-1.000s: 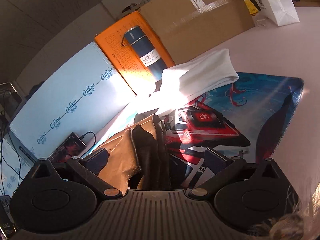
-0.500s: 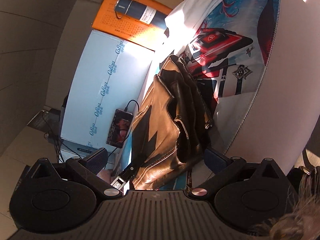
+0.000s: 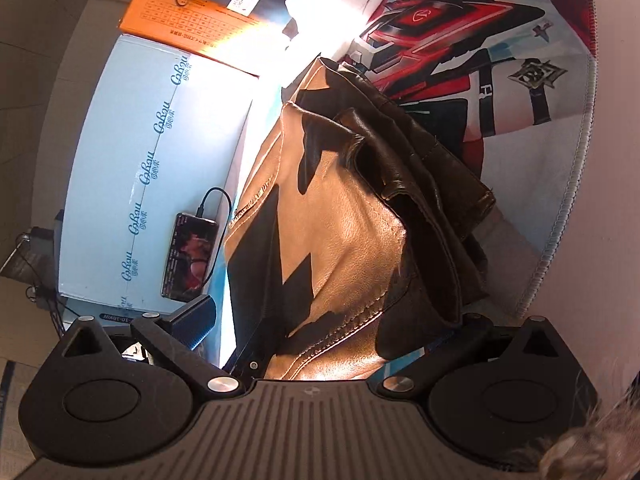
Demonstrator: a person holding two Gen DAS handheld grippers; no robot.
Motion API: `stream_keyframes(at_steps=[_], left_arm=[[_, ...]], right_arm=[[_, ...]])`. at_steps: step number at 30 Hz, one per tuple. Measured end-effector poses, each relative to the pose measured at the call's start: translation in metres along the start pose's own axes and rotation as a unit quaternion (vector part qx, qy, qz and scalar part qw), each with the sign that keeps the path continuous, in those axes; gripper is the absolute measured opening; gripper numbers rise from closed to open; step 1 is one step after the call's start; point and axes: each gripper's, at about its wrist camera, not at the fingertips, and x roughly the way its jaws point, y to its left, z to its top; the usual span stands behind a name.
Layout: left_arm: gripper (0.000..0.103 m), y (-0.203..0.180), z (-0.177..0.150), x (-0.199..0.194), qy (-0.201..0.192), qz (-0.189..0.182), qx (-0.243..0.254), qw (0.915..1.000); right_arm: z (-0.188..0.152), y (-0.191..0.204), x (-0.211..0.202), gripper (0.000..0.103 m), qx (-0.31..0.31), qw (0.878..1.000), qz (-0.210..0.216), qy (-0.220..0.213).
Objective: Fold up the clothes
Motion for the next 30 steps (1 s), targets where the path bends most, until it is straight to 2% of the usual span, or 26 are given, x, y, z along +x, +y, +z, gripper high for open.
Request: stream_keyframes(at_steps=[4, 8, 9, 12, 13, 14, 16, 18, 20, 21, 24, 25, 27, 28, 29, 30], left_arm=[[0.103, -0.003, -0.001, 0.002, 0.006, -0.015, 0.009, 0.9998], [0.103, -0.004, -0.002, 0.002, 0.008, -0.022, 0.01, 0.9997], [0.103, -0.002, -0.002, 0.002, 0.006, -0.028, 0.004, 0.9996], [0.103, 0.015, 0.001, -0.002, -0.004, -0.062, -0.045, 0.9971], [0.103, 0.024, 0.003, -0.003, -0.009, -0.075, -0.073, 0.9945], [0.103, 0.033, 0.005, -0.002, -0.012, -0.081, -0.1, 0.9916], [0.103, 0.048, 0.012, 0.001, -0.016, -0.082, -0.145, 0.9859], [0.103, 0.059, 0.021, 0.009, -0.011, -0.088, -0.185, 0.9787], [0.103, 0.065, 0.027, 0.023, -0.006, -0.115, -0.208, 0.9714], [0.103, 0.064, 0.029, 0.028, -0.006, -0.119, -0.209, 0.9706], [0.103, 0.047, 0.035, 0.04, -0.003, -0.1, -0.187, 0.9773], [0.1, 0.04, 0.035, 0.042, -0.004, -0.084, -0.164, 0.9829], [0.075, 0.026, 0.034, 0.042, -0.005, -0.04, -0.115, 0.9925], [0.05, 0.021, 0.033, 0.043, -0.006, -0.021, -0.096, 0.9951], [0.035, 0.02, 0.032, 0.044, -0.007, -0.018, -0.089, 0.9959], [0.031, 0.021, 0.031, 0.043, -0.009, -0.026, -0.093, 0.9953]], right_arm=[[-0.017, 0.019, 0.015, 0.103, -0.051, 0.996, -0.022, -0.064], [-0.021, 0.021, 0.027, 0.103, -0.083, 0.992, 0.0, -0.095], [-0.021, 0.021, 0.028, 0.099, -0.083, 0.991, 0.002, -0.102], [-0.016, 0.015, 0.028, 0.075, -0.074, 0.99, 0.001, -0.118], [-0.013, 0.011, 0.027, 0.065, -0.069, 0.991, 0.004, -0.116], [-0.01, 0.007, 0.026, 0.06, -0.064, 0.992, 0.006, -0.113], [-0.002, -0.002, 0.025, 0.037, -0.061, 0.993, 0.009, -0.104], [0.006, -0.011, 0.024, 0.027, -0.063, 0.993, 0.015, -0.096], [0.012, -0.015, 0.025, 0.024, -0.071, 0.994, 0.029, -0.081], [0.014, -0.016, 0.026, 0.024, -0.076, 0.994, 0.037, -0.073], [0.022, -0.022, 0.026, 0.02, -0.066, 0.993, 0.086, -0.043], [0.024, -0.024, 0.025, 0.02, -0.062, 0.992, 0.109, -0.033], [0.027, -0.023, 0.019, 0.02, -0.075, 0.986, 0.15, -0.025], [0.029, -0.021, 0.015, 0.02, -0.087, 0.983, 0.159, -0.027], [0.03, -0.018, 0.012, 0.02, -0.098, 0.98, 0.168, -0.03], [0.031, -0.015, 0.009, 0.02, -0.11, 0.977, 0.178, -0.031]])
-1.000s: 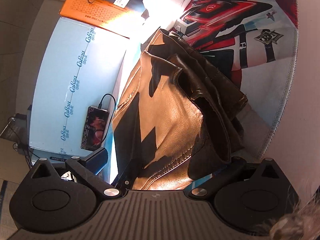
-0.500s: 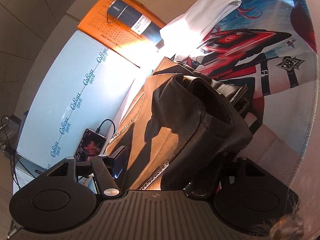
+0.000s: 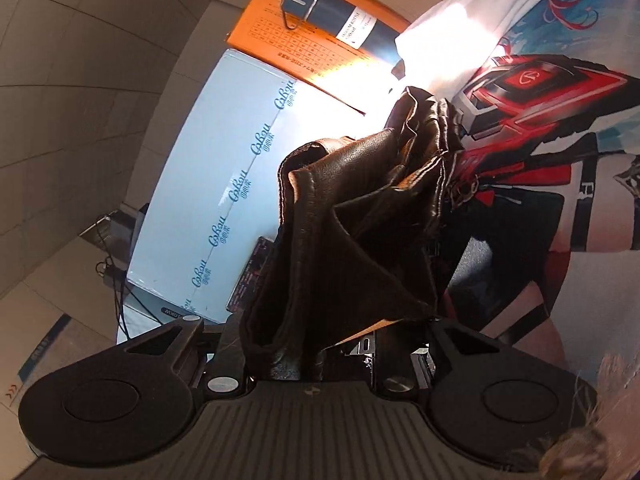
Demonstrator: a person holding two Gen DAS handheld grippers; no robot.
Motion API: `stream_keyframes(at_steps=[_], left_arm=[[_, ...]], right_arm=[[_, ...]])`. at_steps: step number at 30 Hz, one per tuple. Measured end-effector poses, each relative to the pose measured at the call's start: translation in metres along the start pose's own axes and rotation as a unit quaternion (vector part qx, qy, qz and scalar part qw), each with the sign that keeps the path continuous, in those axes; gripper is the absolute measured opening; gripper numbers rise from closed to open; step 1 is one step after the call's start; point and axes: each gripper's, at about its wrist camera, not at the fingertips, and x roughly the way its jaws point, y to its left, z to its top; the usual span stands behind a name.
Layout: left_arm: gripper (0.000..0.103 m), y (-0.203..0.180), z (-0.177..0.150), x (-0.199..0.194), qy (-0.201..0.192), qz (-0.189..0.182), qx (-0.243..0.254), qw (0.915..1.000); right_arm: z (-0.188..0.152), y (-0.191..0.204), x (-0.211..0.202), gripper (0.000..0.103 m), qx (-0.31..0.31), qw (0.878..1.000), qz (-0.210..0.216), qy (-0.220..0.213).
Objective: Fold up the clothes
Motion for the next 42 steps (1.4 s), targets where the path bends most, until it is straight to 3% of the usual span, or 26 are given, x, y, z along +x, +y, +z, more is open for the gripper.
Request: stream_keyframes(at_steps=[3, 8, 13, 19, 22, 26, 31, 36, 42], left_arm=[[0.019, 0.0, -0.002, -0.005, -0.013, -0.022, -0.013, 0.9996], [0.018, -0.004, -0.004, -0.019, -0.053, -0.056, -0.053, 0.9956], [0.017, -0.021, 0.015, -0.029, -0.121, -0.075, -0.046, 0.9887], [0.018, -0.047, 0.054, -0.001, -0.174, -0.09, -0.025, 0.9803], [0.018, -0.06, 0.069, 0.026, -0.194, -0.087, -0.033, 0.9765], [0.018, -0.074, 0.081, 0.068, -0.204, -0.098, -0.05, 0.9729], [0.018, -0.092, 0.096, 0.13, -0.171, -0.121, -0.06, 0.9761], [0.018, -0.107, 0.099, 0.194, -0.113, -0.108, -0.082, 0.9844], [0.021, -0.103, 0.083, 0.215, -0.067, -0.076, -0.082, 0.9914]], right_arm=[[0.007, 0.008, -0.002, 0.02, -0.022, 0.999, 0.031, 0.005], [0.019, 0.019, -0.004, 0.02, -0.044, 0.993, 0.107, 0.012], [0.039, 0.035, -0.011, 0.02, -0.101, 0.981, 0.166, -0.01], [0.086, 0.045, -0.006, 0.02, -0.16, 0.966, 0.198, -0.051], [0.121, 0.039, 0.006, 0.02, -0.163, 0.964, 0.201, -0.057], [0.165, 0.022, 0.015, 0.02, -0.161, 0.967, 0.181, -0.077], [0.194, -0.008, 0.018, 0.02, -0.16, 0.967, 0.132, -0.145], [0.213, -0.062, 0.027, 0.02, -0.089, 0.974, 0.086, -0.19], [0.22, -0.103, 0.029, 0.02, -0.025, 0.979, -0.012, -0.201]])
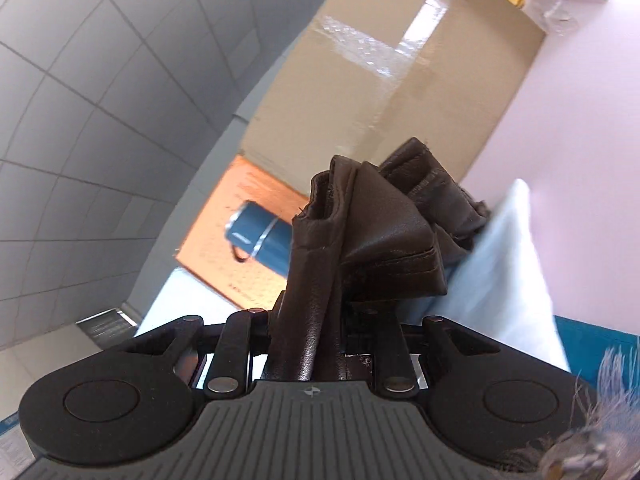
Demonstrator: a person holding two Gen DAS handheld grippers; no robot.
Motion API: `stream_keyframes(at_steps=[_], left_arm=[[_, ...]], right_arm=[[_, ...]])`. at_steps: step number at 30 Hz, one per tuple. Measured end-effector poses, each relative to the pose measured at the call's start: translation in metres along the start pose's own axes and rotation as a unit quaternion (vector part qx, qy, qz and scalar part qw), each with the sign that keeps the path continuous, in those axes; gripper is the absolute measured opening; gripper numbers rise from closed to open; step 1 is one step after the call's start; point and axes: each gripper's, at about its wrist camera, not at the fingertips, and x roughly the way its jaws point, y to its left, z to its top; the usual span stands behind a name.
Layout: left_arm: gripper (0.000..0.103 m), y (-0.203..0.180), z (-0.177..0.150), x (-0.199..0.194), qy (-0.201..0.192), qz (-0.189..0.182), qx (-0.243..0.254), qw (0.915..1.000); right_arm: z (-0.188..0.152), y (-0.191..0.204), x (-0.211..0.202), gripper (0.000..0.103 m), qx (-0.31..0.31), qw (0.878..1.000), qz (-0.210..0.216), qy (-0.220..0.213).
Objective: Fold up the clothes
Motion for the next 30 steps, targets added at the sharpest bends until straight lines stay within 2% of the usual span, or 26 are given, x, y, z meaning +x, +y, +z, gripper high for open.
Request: stream_keyframes(at_steps=[2, 4, 6, 7, 9, 11, 14, 16, 20, 22, 24, 27, 30], left_arm=[[0.027, 0.001, 0.0, -0.006, 0.001, 0.001, -0.003, 1.0], [0.033, 0.001, -0.001, -0.014, 0.0, 0.002, 0.002, 1.0], [0.039, -0.001, -0.002, -0.024, 0.0, 0.001, 0.011, 0.9999], [0.046, -0.001, -0.002, -0.03, 0.0, -0.001, 0.018, 0.9998], [0.058, -0.003, -0.001, -0.047, -0.005, -0.002, 0.034, 0.9994], [0.07, -0.004, -0.002, -0.068, -0.014, 0.0, 0.056, 0.9983], [0.084, -0.004, -0.004, -0.099, -0.02, 0.008, 0.092, 0.9955], [0.087, -0.002, -0.004, -0.116, -0.02, 0.015, 0.114, 0.9932], [0.096, 0.003, -0.008, -0.148, -0.021, 0.027, 0.15, 0.9881], [0.098, 0.005, -0.011, -0.16, -0.022, 0.034, 0.164, 0.9856], [0.099, 0.008, -0.014, -0.17, -0.017, 0.043, 0.181, 0.9825], [0.1, 0.012, -0.018, -0.173, 0.012, 0.067, 0.205, 0.9763], [0.1, 0.018, -0.026, -0.173, 0.031, 0.095, 0.23, 0.968]], right_arm=[[-0.003, -0.002, -0.002, 0.026, -0.013, 0.999, -0.045, -0.011], [-0.007, -0.002, -0.006, 0.047, -0.028, 0.995, -0.094, -0.022], [-0.011, -0.001, -0.004, 0.059, -0.042, 0.992, -0.12, -0.025], [-0.013, 0.0, -0.004, 0.069, -0.049, 0.99, -0.131, -0.028], [-0.018, 0.005, -0.009, 0.074, -0.064, 0.987, -0.143, -0.042], [-0.023, 0.016, -0.021, 0.084, -0.086, 0.979, -0.17, -0.068], [-0.029, 0.033, -0.033, 0.088, -0.111, 0.965, -0.205, -0.118], [-0.039, 0.048, -0.044, 0.098, -0.13, 0.953, -0.231, -0.148], [-0.074, 0.087, -0.058, 0.102, -0.239, 0.926, -0.252, -0.146], [-0.095, 0.105, -0.061, 0.103, -0.268, 0.915, -0.265, -0.145], [-0.117, 0.12, -0.063, 0.103, -0.289, 0.913, -0.261, -0.123], [-0.144, 0.136, -0.055, 0.103, -0.308, 0.906, -0.28, -0.072], [-0.16, 0.142, -0.041, 0.103, -0.315, 0.886, -0.338, -0.042]])
